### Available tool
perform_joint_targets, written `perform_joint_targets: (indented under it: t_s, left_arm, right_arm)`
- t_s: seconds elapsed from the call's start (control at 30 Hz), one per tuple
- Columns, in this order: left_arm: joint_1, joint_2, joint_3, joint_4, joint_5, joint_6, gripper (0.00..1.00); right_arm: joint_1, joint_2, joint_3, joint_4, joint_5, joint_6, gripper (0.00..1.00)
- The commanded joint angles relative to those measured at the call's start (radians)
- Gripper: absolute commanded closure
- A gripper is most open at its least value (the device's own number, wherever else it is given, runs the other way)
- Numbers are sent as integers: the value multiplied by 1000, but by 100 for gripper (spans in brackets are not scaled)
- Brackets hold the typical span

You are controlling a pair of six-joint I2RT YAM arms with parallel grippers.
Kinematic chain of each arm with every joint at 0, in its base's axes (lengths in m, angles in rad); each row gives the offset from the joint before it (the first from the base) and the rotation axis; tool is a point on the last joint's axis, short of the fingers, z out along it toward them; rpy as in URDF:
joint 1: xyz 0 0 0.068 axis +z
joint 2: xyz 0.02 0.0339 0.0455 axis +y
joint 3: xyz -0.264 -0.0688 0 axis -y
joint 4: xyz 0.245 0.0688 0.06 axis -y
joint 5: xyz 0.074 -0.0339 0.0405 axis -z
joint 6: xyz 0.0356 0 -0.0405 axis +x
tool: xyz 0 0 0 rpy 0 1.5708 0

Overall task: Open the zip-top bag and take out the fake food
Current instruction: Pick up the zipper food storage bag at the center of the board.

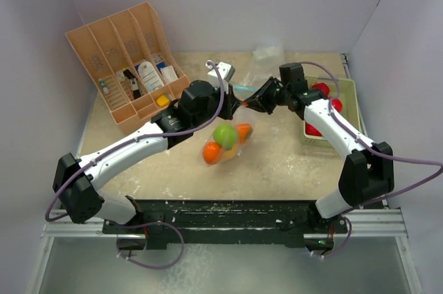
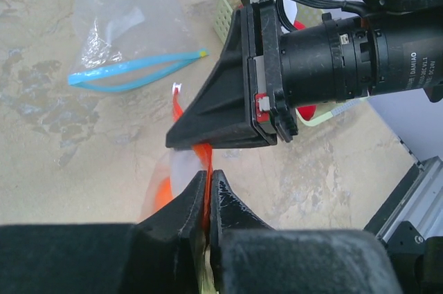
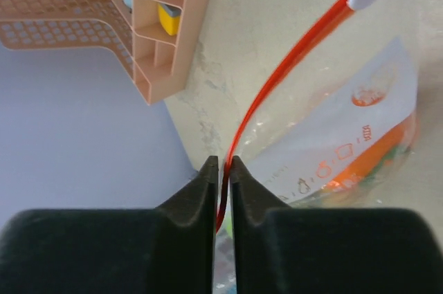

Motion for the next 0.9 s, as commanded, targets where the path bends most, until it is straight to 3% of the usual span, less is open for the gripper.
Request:
perform_joint_targets:
  t_s: [0.0,0.03,0.17,0.27,0.4,0.57,0.67,0.77,0.87]
  left_arm:
    - [-3,-13,45,64,11,18,90]
    - [-3,-15,43,64,9,14,84]
    - [13,-39,49,33,-15,-28,30]
    - [97,-70,43,3,70,-97,11]
    - [209,-152,-12,20,148,-133,0]
    - [313,-220,-27,-29,173,-141,1]
    - [414,-243,-68,14,303,-180,1]
    - [468,-222,-65,44,476,-180,1]
    - [510,-204,-48,40,603,-150,1]
  right_arm:
    - [5,-62,-17,-52,19,-64,94]
    - [5,-68,-15,-54,29,-90,100]
    - [5,-97,5,-41,40,-197,100]
    - [4,-117,32,-14,78,-290,100]
    - [4,-129,51,77,-35,-440,100]
    - [4,-107,82,176,-229,-535,100]
    - [4,-86,104,246,-382,-597,100]
    - [5,-59,110,410,-610,-546,100]
    - [11,-48,96,683,-760,-360,100]
